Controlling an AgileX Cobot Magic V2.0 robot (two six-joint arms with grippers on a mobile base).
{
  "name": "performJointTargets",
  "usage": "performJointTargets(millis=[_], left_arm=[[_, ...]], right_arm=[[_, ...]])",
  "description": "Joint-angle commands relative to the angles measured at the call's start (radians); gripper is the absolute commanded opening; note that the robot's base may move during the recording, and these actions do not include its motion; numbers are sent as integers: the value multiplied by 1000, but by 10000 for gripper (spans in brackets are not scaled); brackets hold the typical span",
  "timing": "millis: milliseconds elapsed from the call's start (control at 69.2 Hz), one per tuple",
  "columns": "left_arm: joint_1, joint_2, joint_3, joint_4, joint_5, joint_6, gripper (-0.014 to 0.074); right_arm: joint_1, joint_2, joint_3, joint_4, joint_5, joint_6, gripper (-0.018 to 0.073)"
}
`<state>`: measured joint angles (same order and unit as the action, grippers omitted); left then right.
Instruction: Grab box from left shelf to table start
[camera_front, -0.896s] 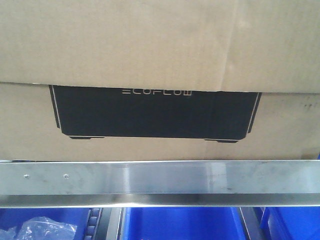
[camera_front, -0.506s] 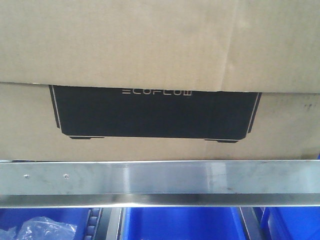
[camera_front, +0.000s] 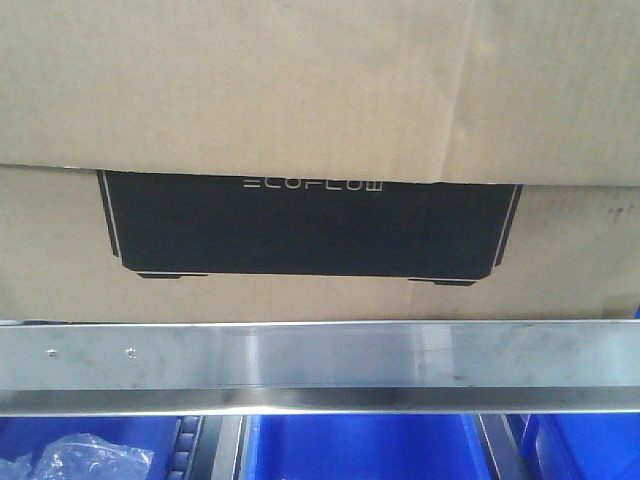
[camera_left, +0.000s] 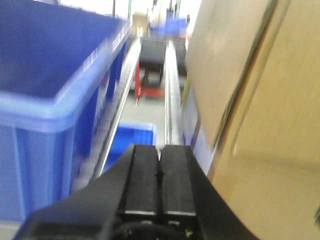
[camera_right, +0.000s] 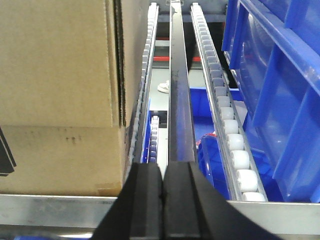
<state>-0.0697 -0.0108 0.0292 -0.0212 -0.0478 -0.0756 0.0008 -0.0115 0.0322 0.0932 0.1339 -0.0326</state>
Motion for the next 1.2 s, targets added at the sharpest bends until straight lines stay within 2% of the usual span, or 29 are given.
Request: performJointTargets(millis=[0,87,217,303,390,491,549,664,737,1026,1184], left_arm=[[4,-13,-63,-46,-107,-2,-99],[4,-11,-127,-85,-58,-2,-97],[4,-11,-227,-88,48,-2,-94],[4,-11,-272,-88,77,-2,-69],[4,-11,-306,-88,102,-2,57],[4,3,-353,-88,149,-2,306],[4,26,-386,-78,173,-2,391],[4,117,-496,-67,216,0,356],[2,207,-604,-67,286,0,325],[0,672,-1067,-80,772,19,318],[-81,874,-1250,-80,890,28,318]], right_arm=[[-1,-8,2,-2,-87,-4,60],[-1,-8,2,-2,-87,-4,60],[-1,-8,2,-2,-87,-4,60],[-1,-8,2,-2,-87,-4,60],[-1,-8,2,-2,-88,-4,60],[-1,-8,2,-2,-95,-4,60],[-1,-8,2,-2,-95,-4,60],[-1,-8,2,-2,-95,-4,60],[-1,-8,2,-2,-94,-4,60],[-1,-8,2,-2,-94,-4,60],[-1,-8,2,-2,-94,-4,60]])
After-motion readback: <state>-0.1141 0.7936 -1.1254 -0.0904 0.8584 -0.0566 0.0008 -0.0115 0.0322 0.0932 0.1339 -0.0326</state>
